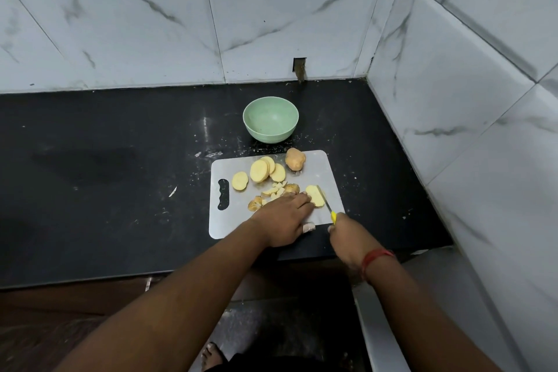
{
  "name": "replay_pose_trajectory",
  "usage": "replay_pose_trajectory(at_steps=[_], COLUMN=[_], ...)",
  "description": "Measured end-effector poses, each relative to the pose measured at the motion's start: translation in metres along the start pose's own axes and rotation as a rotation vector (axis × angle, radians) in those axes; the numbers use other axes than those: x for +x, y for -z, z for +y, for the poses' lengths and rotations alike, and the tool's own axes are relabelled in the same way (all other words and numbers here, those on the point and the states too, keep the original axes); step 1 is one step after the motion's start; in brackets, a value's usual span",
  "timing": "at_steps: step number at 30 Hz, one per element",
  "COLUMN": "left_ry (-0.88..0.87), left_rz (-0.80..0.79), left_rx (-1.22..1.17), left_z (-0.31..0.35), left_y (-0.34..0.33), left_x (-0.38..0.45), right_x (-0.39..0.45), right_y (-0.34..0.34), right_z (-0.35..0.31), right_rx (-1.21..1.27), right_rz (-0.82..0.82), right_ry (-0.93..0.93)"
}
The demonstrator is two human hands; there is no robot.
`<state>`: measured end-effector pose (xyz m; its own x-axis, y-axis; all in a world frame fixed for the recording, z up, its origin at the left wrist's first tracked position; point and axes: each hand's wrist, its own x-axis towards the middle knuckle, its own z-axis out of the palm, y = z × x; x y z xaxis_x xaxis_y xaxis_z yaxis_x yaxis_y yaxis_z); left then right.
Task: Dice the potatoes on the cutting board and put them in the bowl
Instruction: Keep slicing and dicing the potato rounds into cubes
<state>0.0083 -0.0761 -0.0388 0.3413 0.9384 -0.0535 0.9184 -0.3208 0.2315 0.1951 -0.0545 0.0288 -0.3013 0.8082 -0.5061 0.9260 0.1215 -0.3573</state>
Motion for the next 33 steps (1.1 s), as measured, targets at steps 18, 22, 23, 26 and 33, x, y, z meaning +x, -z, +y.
replay_pose_trajectory(at_steps=[18, 22, 23, 26, 33], left_ry=[-0.059, -0.049, -0.05, -0.052, -0.069], left_rz=[0.181, 0.202, 0.208, 0.223, 0.244], left_rx=[0.128, 0.139, 0.137, 0.135, 0.144], left_z=[-0.008, -0.008, -0.008, -0.008, -0.011], left_y=[-0.02, -0.023, -0.024, -0.028, -0.032], left_x=[-0.004, -0.004, -0.004, -0.005, -0.007], right_x=[0.01, -0.003, -0.006, -0.015, -0.011], right_y=[-0.017, -0.027, -0.028, -0.026, -0.007], right_z=[-0.001, 0.014, 0.017, 0.026, 0.015], right_rx=[-0.02, -0.055, -0.063, -0.046, 0.027], right_rz=[-0.112, -0.138, -0.14, -0.132, -0.044], right_ry=[-0.031, -0.037, -0.028, 0.008, 0.052])
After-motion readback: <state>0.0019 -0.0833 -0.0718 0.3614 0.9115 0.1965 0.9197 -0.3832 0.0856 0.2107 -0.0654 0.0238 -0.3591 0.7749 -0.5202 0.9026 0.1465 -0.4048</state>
